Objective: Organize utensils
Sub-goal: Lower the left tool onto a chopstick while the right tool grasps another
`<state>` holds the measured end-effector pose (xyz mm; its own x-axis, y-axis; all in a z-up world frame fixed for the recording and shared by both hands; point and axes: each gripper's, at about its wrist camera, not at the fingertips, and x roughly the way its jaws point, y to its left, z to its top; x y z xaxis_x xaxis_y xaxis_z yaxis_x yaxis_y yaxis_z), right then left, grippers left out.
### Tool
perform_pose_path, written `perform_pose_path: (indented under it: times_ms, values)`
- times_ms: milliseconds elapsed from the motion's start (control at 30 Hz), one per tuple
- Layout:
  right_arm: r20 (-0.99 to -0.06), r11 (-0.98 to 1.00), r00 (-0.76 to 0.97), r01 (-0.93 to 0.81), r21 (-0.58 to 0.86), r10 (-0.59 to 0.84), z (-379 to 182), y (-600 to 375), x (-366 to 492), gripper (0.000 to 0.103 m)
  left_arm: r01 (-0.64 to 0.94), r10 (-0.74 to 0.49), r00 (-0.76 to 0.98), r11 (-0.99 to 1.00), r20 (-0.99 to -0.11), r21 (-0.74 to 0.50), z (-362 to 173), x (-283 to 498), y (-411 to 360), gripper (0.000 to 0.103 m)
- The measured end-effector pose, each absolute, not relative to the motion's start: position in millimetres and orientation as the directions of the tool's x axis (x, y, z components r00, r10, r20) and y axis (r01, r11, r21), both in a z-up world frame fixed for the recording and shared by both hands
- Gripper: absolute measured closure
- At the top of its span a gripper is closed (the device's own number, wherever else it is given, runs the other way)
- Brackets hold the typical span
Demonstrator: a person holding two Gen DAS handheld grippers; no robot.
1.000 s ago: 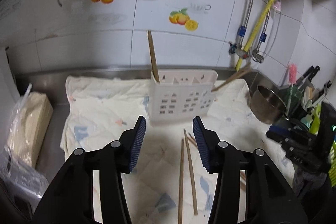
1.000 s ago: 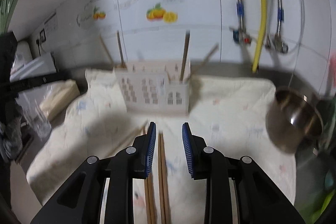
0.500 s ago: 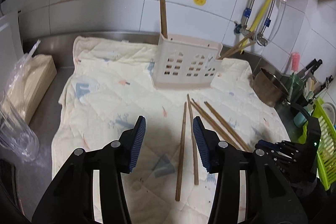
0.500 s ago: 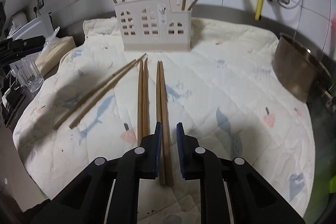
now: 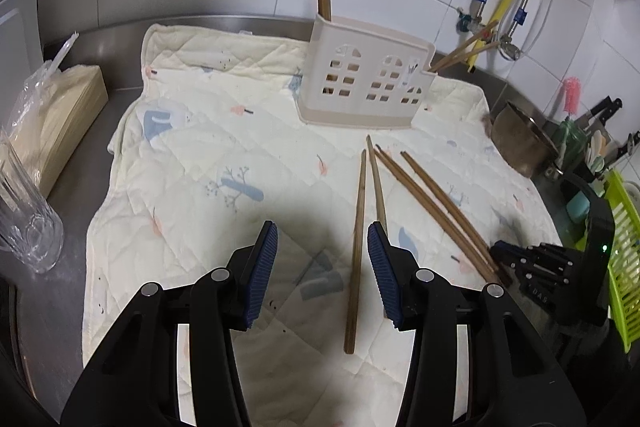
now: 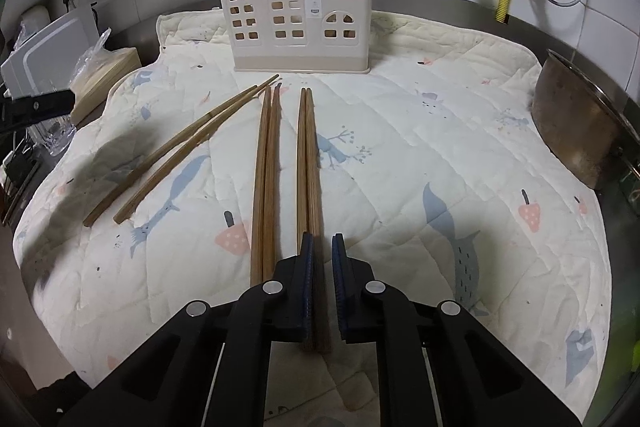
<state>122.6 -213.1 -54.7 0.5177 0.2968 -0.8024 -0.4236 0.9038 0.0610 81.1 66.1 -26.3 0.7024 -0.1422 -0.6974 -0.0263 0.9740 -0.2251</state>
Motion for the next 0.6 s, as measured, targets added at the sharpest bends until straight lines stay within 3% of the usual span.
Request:
perform_pose_path:
  times_ms: [600]
  values:
    - [-0.821, 0.895, 0.497, -0.443, 0.038, 0.281, -61, -212, 121, 0.093, -0.020, -0.166, 0.664, 0.971, -0.729, -0.240, -50, 73, 65, 0.056]
